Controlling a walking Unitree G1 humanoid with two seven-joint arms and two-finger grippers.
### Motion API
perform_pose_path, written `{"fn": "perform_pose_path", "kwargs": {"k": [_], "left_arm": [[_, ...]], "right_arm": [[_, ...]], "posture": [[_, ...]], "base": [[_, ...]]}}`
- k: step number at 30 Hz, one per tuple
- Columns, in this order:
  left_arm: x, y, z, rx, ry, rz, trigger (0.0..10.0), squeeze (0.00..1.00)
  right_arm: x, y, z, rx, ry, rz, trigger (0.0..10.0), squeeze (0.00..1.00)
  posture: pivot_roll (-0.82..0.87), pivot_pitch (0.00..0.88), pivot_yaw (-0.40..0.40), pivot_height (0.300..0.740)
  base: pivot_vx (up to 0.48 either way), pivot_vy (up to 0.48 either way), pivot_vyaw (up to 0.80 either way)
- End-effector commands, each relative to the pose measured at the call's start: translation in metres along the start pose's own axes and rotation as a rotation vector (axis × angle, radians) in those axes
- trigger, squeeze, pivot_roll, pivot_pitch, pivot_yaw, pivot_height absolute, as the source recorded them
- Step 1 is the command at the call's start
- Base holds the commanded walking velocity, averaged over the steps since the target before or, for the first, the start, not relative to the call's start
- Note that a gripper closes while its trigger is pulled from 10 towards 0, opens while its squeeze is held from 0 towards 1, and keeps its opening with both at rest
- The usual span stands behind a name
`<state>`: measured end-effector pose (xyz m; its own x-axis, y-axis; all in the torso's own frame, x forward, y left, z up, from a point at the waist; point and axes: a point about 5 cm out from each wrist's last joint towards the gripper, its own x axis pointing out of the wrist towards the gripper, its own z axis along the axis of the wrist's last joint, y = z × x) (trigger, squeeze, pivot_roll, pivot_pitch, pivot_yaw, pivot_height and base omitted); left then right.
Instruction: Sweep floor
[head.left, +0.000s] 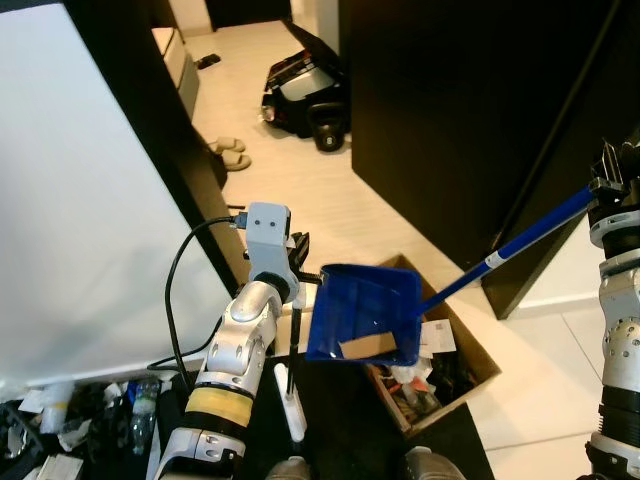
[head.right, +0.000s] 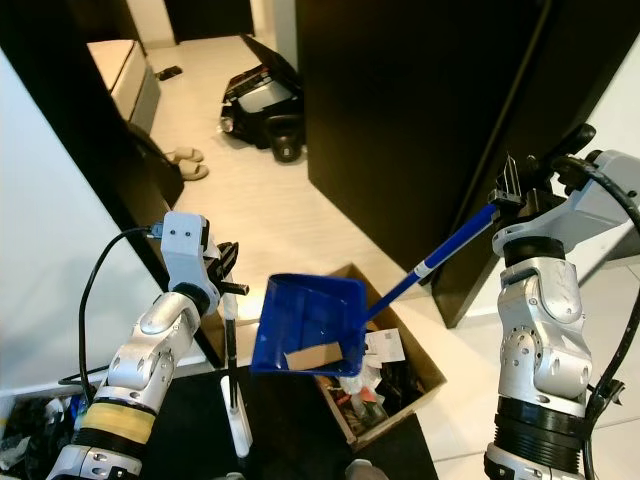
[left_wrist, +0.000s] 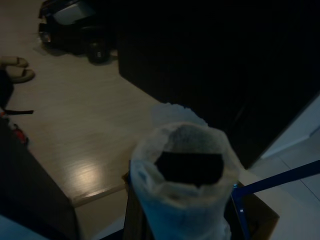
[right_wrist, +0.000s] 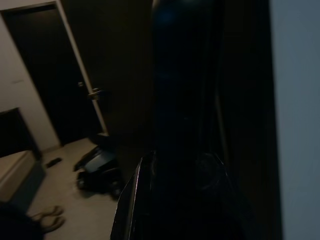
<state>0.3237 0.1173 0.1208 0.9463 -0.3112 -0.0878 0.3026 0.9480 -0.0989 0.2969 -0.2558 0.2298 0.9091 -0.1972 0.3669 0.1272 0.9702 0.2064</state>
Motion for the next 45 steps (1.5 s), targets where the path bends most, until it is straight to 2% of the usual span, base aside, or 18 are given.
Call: {"fn": "perform_pose_path", "kwargs": {"k": [1,8,9,13,14,15,20,22,25,31,32,33,35,36,37,38,45], "left_arm": [[0.000,0.000,0.002,0.009,-0.010,0.002,10.0,0.00],[0.000,0.000,0.001,0.009,-0.008,0.006,10.0,0.00],[0.000,0.000,0.001,0.008,-0.007,0.008,10.0,0.00],[-0.001,0.000,0.000,0.008,-0.005,0.011,10.0,0.00],[-0.001,0.001,0.000,0.006,-0.005,0.014,10.0,0.00],[-0.001,0.001,0.000,0.006,-0.005,0.014,10.0,0.00],[-0.002,0.001,-0.001,0.004,-0.002,0.017,10.0,0.00],[-0.002,0.001,-0.002,0.004,-0.001,0.018,10.0,0.00],[-0.003,0.002,-0.003,0.004,0.001,0.021,10.0,0.00],[-0.003,0.003,-0.005,0.005,0.006,0.023,10.0,0.00],[-0.003,0.002,-0.006,0.005,0.009,0.023,10.0,0.00],[-0.003,0.002,-0.006,0.005,0.009,0.023,10.0,0.00],[-0.004,0.001,-0.008,0.004,0.014,0.021,10.0,0.00],[-0.004,0.001,-0.008,0.004,0.014,0.021,10.0,0.00],[-0.005,-0.001,-0.010,0.000,0.015,0.021,10.0,0.00],[-0.006,-0.001,-0.010,-0.002,0.015,0.022,10.0,0.00],[-0.007,0.000,-0.012,-0.004,0.015,0.028,10.0,0.00]], "right_arm": [[0.003,0.004,0.008,-0.011,-0.061,0.009,10.0,0.00],[0.011,0.010,0.010,-0.085,-0.086,0.020,10.0,0.00],[0.015,0.011,0.010,-0.134,-0.085,0.020,10.0,0.00],[0.018,0.010,0.011,-0.156,-0.090,0.023,10.0,0.00],[0.024,0.012,0.018,-0.231,-0.128,0.037,10.0,0.00],[0.024,0.012,0.018,-0.231,-0.128,0.037,10.0,0.00],[0.036,0.019,0.033,-0.370,-0.219,0.082,10.0,0.00],[0.039,0.021,0.036,-0.394,-0.238,0.094,10.0,0.00],[0.049,0.035,0.043,-0.447,-0.294,0.167,10.0,0.00],[0.055,0.053,0.045,-0.493,-0.327,0.266,10.0,0.00],[0.056,0.062,0.044,-0.512,-0.338,0.312,10.0,0.00],[0.056,0.062,0.044,-0.512,-0.338,0.312,10.0,0.00],[0.056,0.079,0.042,-0.549,-0.360,0.400,10.0,0.00],[0.056,0.079,0.042,-0.549,-0.360,0.400,10.0,0.00],[0.054,0.095,0.038,-0.605,-0.386,0.486,10.0,0.00],[0.053,0.099,0.036,-0.620,-0.392,0.511,10.0,0.00],[0.048,0.117,0.027,-0.663,-0.426,0.610,10.0,0.00]], "posture": [[-0.02,0.062,0.068,0.740],[-0.01,0.068,0.067,0.740],[-0.01,0.068,0.066,0.740],[-0.01,0.070,0.065,0.740],[-0.01,0.071,0.062,0.740],[-0.01,0.071,0.062,0.740],[-0.01,0.071,0.061,0.740],[-0.01,0.071,0.061,0.740],[0.00,0.069,0.058,0.740],[0.00,0.068,0.054,0.740],[0.00,0.067,0.052,0.740],[0.00,0.067,0.052,0.740],[0.00,0.067,0.048,0.740],[0.00,0.067,0.048,0.740],[0.01,0.067,0.039,0.740],[0.01,0.067,0.038,0.740],[0.01,0.064,0.034,0.740]], "base": [[0.000,0.000,0.00],[0.000,0.000,0.00],[0.000,0.000,0.00],[0.000,0.000,0.00],[0.000,0.000,0.00],[0.000,0.000,0.00],[0.000,0.000,0.00],[0.000,0.000,0.00],[0.000,0.000,0.00],[0.000,0.000,0.00],[0.000,0.000,0.00],[0.000,0.000,0.00],[0.000,0.000,0.00],[0.000,0.000,0.00],[0.000,0.000,0.00],[0.000,0.000,0.00],[0.000,0.000,0.00]]}}
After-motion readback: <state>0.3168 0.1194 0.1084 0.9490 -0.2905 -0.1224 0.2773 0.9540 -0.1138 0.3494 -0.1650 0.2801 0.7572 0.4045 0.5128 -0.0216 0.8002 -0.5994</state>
